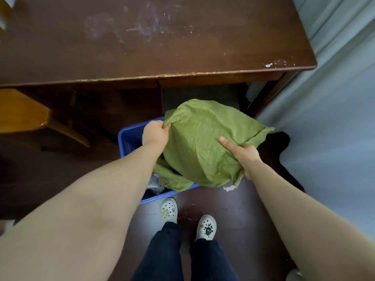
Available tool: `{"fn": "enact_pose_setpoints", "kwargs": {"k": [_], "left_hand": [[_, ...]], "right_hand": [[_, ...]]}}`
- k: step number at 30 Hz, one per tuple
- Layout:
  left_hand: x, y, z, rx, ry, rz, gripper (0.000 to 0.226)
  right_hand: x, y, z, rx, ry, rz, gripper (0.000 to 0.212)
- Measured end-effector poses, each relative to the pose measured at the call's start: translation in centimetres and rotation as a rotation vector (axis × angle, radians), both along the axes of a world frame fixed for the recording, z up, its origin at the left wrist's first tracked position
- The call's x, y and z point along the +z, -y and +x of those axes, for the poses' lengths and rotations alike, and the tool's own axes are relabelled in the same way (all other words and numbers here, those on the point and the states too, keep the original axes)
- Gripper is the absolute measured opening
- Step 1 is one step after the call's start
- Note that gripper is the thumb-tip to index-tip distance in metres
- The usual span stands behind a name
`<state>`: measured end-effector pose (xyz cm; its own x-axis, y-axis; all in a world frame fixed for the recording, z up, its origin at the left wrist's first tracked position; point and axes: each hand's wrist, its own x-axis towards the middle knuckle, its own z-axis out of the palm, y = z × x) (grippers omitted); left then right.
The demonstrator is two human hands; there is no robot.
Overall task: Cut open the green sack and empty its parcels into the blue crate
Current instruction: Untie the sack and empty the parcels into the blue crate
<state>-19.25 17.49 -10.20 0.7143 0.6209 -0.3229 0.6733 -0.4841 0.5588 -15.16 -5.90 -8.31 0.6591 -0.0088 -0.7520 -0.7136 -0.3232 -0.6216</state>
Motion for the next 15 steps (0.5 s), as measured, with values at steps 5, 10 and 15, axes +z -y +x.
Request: {"fn": "enact_pose_setpoints", "kwargs": {"k": [5,10,15], "left_hand": [[0.3,-1.8,-0.5,0.031,-0.023,0.027,0.045],[1.1,-2.8,-0.3,0.037,0.018,-0.042,0.048],[2.5,-2.5,-0.3,0.013,0.121,-0.048,0.047]], "right_hand": [[3.2,-2.9,1.7,0.118,0.277,-0.067,0.026],[7.7,-6.1,3.0,0.066,0.433,0.051,0.02],[9.8,-7.7,3.2,-0.115,0.449,0.122,0.024]]}}
